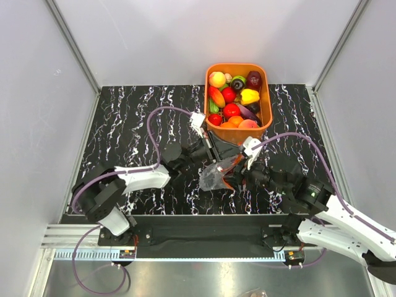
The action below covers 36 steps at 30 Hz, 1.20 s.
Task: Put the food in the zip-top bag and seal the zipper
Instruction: Place the fake fruit in the zipper food storage bag, then adjust the zipper food storage bag at the center of the board.
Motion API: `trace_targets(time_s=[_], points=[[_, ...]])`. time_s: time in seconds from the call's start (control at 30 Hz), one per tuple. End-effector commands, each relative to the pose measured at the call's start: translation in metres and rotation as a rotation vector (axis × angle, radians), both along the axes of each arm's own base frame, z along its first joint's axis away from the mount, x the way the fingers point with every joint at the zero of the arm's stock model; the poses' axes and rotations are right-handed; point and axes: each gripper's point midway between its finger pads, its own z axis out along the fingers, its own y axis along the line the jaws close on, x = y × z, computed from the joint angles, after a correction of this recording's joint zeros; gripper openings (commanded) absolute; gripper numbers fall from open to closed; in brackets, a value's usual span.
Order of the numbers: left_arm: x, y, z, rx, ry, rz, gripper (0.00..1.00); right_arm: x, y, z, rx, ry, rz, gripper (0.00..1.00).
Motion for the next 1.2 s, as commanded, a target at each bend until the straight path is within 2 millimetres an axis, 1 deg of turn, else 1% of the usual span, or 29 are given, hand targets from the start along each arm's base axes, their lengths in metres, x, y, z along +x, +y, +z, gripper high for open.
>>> trace_targets(time_s=[0.0, 0.03, 0.1, 0.13, 0.17, 0.2, 0.23, 0.27, 0.3, 0.33, 0.37, 0.4, 0.43, 0.47, 0.5, 0.57, 0.6, 0.63, 0.67, 0.7, 0.73, 0.77, 0.83, 0.87, 0.93, 0.97, 1.03, 1.07, 1.17], points=[[-0.040, 0.052, 0.089, -0.303, -0.303, -0.012, 0.00, 0.009, -0.012, 0.043, 0.084, -0.041, -0.104, 0.61], [-0.041, 0.057, 0.092, -0.295, -0.335, 0.011, 0.00, 0.011, -0.015, 0.045, 0.086, -0.031, -0.127, 0.58], [-0.037, 0.053, 0.079, -0.211, -0.355, 0.040, 0.00, 0.012, -0.020, 0.046, 0.081, -0.019, -0.157, 0.57], [-0.039, 0.057, 0.084, -0.196, -0.378, 0.057, 0.00, 0.013, -0.021, 0.047, 0.090, -0.002, -0.175, 0.54], [-0.038, 0.057, 0.081, -0.162, -0.390, 0.073, 0.00, 0.014, -0.023, 0.047, 0.090, 0.002, -0.190, 0.53], [-0.031, 0.051, 0.067, -0.073, -0.357, 0.086, 0.00, 0.014, -0.023, 0.048, 0.093, 0.009, -0.193, 0.52], [-0.032, 0.056, 0.071, -0.049, -0.421, 0.123, 0.00, 0.013, -0.023, 0.049, 0.103, 0.024, -0.201, 0.52], [-0.030, 0.056, 0.069, -0.015, -0.434, 0.139, 0.00, 0.016, -0.024, 0.047, 0.094, 0.037, -0.222, 0.54], [-0.022, 0.054, 0.054, 0.071, -0.441, 0.169, 0.00, 0.017, -0.026, 0.047, 0.088, 0.065, -0.246, 0.54], [-0.024, 0.056, 0.054, 0.091, -0.453, 0.178, 0.00, 0.021, -0.028, 0.045, 0.073, 0.082, -0.279, 0.54], [-0.023, 0.056, 0.050, 0.120, -0.457, 0.186, 0.00, 0.031, -0.032, 0.037, 0.035, 0.097, -0.349, 0.53], [-0.019, 0.055, 0.038, 0.182, -0.433, 0.196, 0.00, 0.034, -0.034, 0.034, 0.015, 0.113, -0.377, 0.54], [-0.020, 0.056, 0.036, 0.208, -0.460, 0.206, 0.00, 0.036, -0.035, 0.032, 0.016, 0.130, -0.403, 0.53], [-0.020, 0.056, 0.033, 0.231, -0.466, 0.211, 0.00, 0.039, -0.033, 0.028, 0.007, 0.139, -0.419, 0.54], [-0.017, 0.056, 0.020, 0.294, -0.443, 0.220, 0.00, 0.040, -0.030, 0.029, 0.023, 0.145, -0.417, 0.53], [-0.016, 0.059, 0.017, 0.347, -0.456, 0.244, 0.00, 0.040, -0.022, 0.029, 0.045, 0.162, -0.399, 0.54], [-0.013, 0.061, 0.000, 0.427, -0.417, 0.245, 0.00, 0.041, -0.019, 0.030, 0.060, 0.170, -0.404, 0.54], [-0.012, 0.063, -0.005, 0.460, -0.426, 0.246, 0.00, 0.043, -0.017, 0.027, 0.052, 0.181, -0.405, 0.55], [-0.013, 0.064, -0.010, 0.490, -0.420, 0.243, 0.00, 0.045, -0.010, 0.017, 0.018, 0.204, -0.400, 0.57], [-0.013, 0.068, -0.023, 0.546, -0.408, 0.241, 0.00, 0.046, -0.008, 0.013, -0.003, 0.221, -0.404, 0.57], [-0.014, 0.070, -0.030, 0.570, -0.403, 0.239, 0.00, 0.047, -0.004, 0.006, -0.026, 0.235, -0.404, 0.58], [-0.015, 0.073, -0.042, 0.600, -0.392, 0.238, 0.00, 0.050, 0.001, -0.006, -0.061, 0.260, -0.406, 0.58], [-0.015, 0.082, -0.052, 0.636, -0.382, 0.262, 0.00, 0.053, 0.008, -0.021, -0.094, 0.290, -0.403, 0.56], [-0.017, 0.086, -0.062, 0.654, -0.375, 0.262, 0.00, 0.053, 0.012, -0.023, -0.092, 0.297, -0.389, 0.56], [-0.019, 0.096, -0.063, 0.658, -0.375, 0.286, 0.00, 0.055, 0.013, -0.033, -0.111, 0.313, -0.394, 0.55], [-0.021, 0.100, -0.071, 0.677, -0.365, 0.289, 0.00, 0.056, 0.014, -0.035, -0.109, 0.315, -0.390, 0.55], [-0.024, 0.107, -0.069, 0.668, -0.367, 0.301, 0.00, 0.056, 0.015, -0.044, -0.124, 0.337, -0.381, 0.55], [-0.027, 0.109, -0.075, 0.676, -0.358, 0.293, 0.00, 0.056, 0.015, -0.045, -0.128, 0.340, -0.379, 0.57], [-0.035, 0.113, -0.082, 0.675, -0.341, 0.267, 0.00, 0.055, 0.016, -0.054, -0.183, 0.350, -0.356, 0.62]])
